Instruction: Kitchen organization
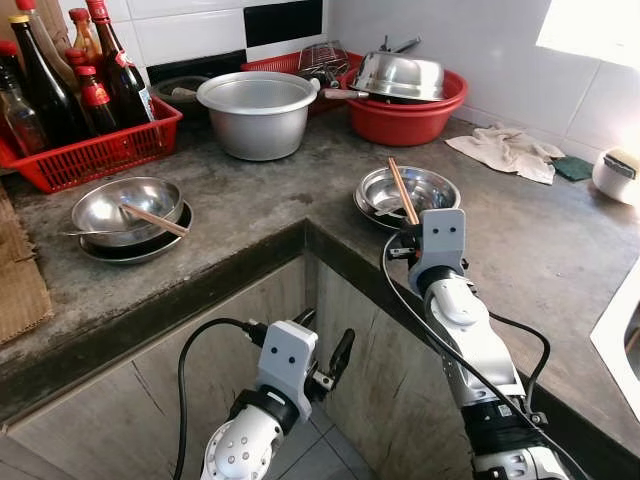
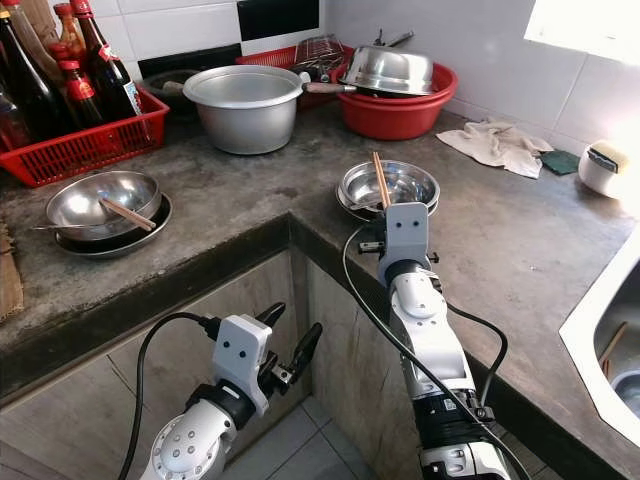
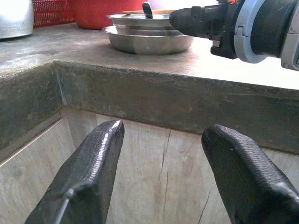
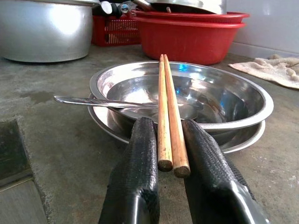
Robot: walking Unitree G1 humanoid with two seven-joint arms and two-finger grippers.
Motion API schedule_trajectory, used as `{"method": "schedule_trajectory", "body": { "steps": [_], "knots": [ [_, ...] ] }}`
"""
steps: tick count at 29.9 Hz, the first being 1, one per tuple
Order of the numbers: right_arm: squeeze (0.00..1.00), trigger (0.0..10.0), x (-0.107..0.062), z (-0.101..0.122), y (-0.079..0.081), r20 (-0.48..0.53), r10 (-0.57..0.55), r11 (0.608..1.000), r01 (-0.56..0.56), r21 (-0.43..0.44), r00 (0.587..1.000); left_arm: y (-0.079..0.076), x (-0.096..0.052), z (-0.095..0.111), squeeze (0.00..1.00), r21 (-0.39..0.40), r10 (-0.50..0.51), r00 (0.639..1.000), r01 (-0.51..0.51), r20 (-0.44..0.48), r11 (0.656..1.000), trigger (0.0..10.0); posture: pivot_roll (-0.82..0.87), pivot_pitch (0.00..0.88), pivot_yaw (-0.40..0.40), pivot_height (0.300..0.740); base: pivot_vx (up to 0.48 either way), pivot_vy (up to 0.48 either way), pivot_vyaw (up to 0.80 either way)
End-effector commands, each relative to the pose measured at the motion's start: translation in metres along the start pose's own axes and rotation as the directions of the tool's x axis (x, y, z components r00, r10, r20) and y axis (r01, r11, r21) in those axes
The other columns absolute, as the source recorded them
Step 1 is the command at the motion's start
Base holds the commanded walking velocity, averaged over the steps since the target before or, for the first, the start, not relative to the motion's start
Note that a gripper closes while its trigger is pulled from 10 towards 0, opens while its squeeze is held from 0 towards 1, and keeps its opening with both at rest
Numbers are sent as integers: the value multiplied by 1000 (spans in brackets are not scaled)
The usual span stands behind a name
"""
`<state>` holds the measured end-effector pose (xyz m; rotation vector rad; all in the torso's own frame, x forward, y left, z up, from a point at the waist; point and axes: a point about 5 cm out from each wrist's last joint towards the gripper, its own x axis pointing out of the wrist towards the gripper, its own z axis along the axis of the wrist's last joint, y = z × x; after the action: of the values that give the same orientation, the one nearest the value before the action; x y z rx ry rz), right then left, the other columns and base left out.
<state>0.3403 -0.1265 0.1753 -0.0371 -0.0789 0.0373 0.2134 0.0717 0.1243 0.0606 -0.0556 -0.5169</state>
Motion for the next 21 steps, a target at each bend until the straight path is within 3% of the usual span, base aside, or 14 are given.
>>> {"method": "schedule_trajectory", "body": {
  "steps": [1, 2, 4, 5, 6, 7, 15, 16, 17, 18, 21],
  "knots": [
    [0, 10000, 2, 7, 0, 20, -6, 1000, 6, 3, 1000, 0, 1, -2, 0, 4, 2, 1000, -2, -7, 1000, 10000, 130, 37, -47, 740, 0, 0, 0],
    [1000, 10000, 2, 7, -1, 21, -8, 1000, 8, 4, 1000, 0, 1, -2, 0, 3, 2, 1000, -2, -6, 1000, 10000, 129, 37, -44, 740, 0, 0, 0],
    [1000, 10000, 2, 7, -1, 24, -9, 1000, 9, -1, 1000, 0, 1, -2, 0, 4, 2, 1000, -2, -6, 1000, 10000, 129, 35, -45, 740, 0, 0, 0],
    [67, 10000, 2, 8, -1, 25, -7, 1000, 7, -8, 1000, 0, 1, -2, 0, 4, 2, 1000, -2, -7, 1000, 10000, 130, 35, -47, 740, 0, 0, 0],
    [67, 10000, 2, 8, -1, 24, -6, 1000, 6, -10, 1000, 0, 1, -2, 0, 4, 2, 1000, -2, -7, 1000, 10000, 130, 35, -47, 740, 0, 0, 0],
    [0, 10000, 2, 8, -1, 25, -9, 1000, 9, -6, 1000, 0, 1, -2, 0, 3, 2, 1000, -2, -7, 1000, 10000, 129, 33, -44, 740, 0, 0, 0],
    [0, 10000, 2, 8, -2, 23, -14, 1000, 14, -2, 1000, -1, 1, -2, 0, 3, 2, 1000, -2, -8, 1000, 10000, 130, 31, -46, 740, 0, 0, 0],
    [0, 9176, 2, 8, -3, 26, -16, 1000, 16, -5, 1000, -1, 1, -2, 0, 3, 2, 1000, -2, -8, 1000, 10000, 129, 30, -47, 740, 0, 0, 0],
    [0, 9176, 2, 8, -3, 26, -16, 1000, 16, -5, 1000, -1, 1, -2, 0, 3, 2, 1000, -2, -8, 1000, 10000, 129, 30, -47, 740, 0, 0, 0],
    [0, 0, 2, 8, -3, 27, -19, 1000, 19, -6, 999, -1, 1, -2, 0, 3, 1, 1000, -1, -9, 1000, 10000, 127, 30, -47, 740, 0, 0, 0],
    [0, 0, 3, 8, -3, 27, -19, 1000, 19, -5, 999, -1, 1, -2, 0, 3, 0, 1000, 0, -8, 1000, 10000, 129, 31, -48, 740, 0, 0, 0]
  ]
}}
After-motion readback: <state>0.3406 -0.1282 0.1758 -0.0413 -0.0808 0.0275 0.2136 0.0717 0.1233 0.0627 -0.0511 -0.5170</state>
